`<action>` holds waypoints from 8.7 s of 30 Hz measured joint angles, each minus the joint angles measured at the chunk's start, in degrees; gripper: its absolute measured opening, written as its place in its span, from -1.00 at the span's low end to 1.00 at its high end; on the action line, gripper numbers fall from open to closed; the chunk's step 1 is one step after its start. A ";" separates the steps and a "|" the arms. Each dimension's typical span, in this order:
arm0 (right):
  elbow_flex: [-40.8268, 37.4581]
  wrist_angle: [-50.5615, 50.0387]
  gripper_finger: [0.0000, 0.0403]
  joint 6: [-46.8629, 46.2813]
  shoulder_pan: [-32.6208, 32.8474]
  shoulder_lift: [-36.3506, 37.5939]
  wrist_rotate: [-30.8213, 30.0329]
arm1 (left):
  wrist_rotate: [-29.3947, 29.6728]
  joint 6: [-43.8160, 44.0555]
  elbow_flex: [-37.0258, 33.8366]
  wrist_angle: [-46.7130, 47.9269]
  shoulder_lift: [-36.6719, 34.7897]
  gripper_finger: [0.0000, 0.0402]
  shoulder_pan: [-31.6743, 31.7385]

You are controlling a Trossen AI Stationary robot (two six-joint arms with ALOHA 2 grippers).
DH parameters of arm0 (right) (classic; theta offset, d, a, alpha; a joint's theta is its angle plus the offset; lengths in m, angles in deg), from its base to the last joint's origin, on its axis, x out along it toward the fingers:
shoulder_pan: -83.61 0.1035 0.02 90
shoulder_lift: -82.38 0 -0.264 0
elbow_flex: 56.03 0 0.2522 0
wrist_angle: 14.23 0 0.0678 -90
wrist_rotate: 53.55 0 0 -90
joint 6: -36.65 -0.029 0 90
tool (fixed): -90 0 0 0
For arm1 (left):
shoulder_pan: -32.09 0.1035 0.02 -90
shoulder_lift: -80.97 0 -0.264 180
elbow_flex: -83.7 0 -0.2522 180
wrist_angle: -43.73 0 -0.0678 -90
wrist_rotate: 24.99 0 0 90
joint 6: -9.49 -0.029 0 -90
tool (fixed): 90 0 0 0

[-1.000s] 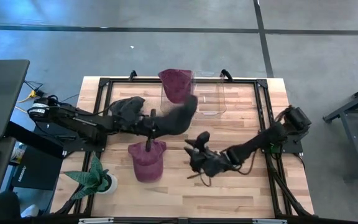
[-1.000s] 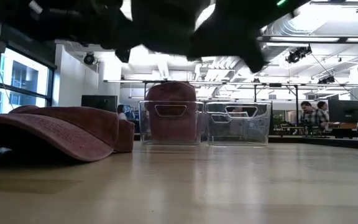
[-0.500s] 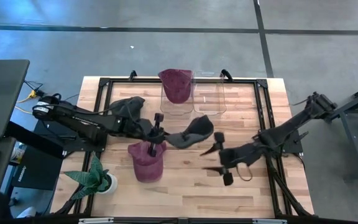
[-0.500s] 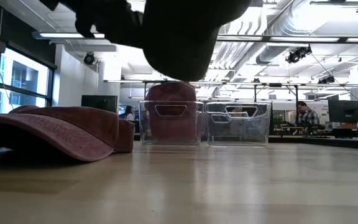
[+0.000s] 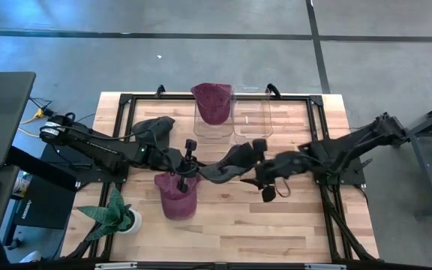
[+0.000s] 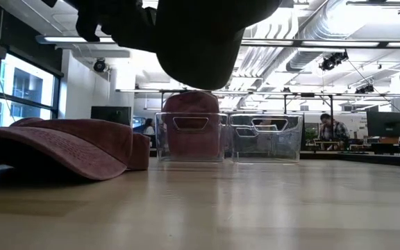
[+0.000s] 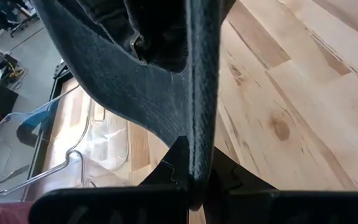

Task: Pick & Place hat
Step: Put the right black cap into the right transparent bin

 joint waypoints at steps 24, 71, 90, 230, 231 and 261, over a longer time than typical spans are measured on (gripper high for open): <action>2.72 -0.87 -0.04 -16.73 0.20 -0.29 19.69 | 8.77 -5.11 -0.11 2.27 5.77 -0.99 -2.13; 3.24 -10.55 -0.28 -14.35 -3.41 -16.13 3.31 | 30.47 -34.70 2.56 -15.15 24.78 -0.99 -7.55; 4.13 -20.94 -0.40 4.56 -0.58 -26.56 -13.73 | 27.27 -31.74 4.90 -13.09 25.09 -0.99 -7.53; -20.47 2.04 0.07 -0.87 17.80 -15.58 -27.08 | 28.73 -26.67 4.88 -13.75 25.03 -0.99 -7.46; -21.87 5.34 0.03 0.66 17.63 -15.58 -27.18 | 28.75 -26.66 4.87 -13.76 25.03 -0.99 -7.46; 18.28 -34.87 -0.86 -20.75 4.25 -13.54 11.78 | 18.99 -21.69 13.58 -0.68 24.96 0.04 -7.51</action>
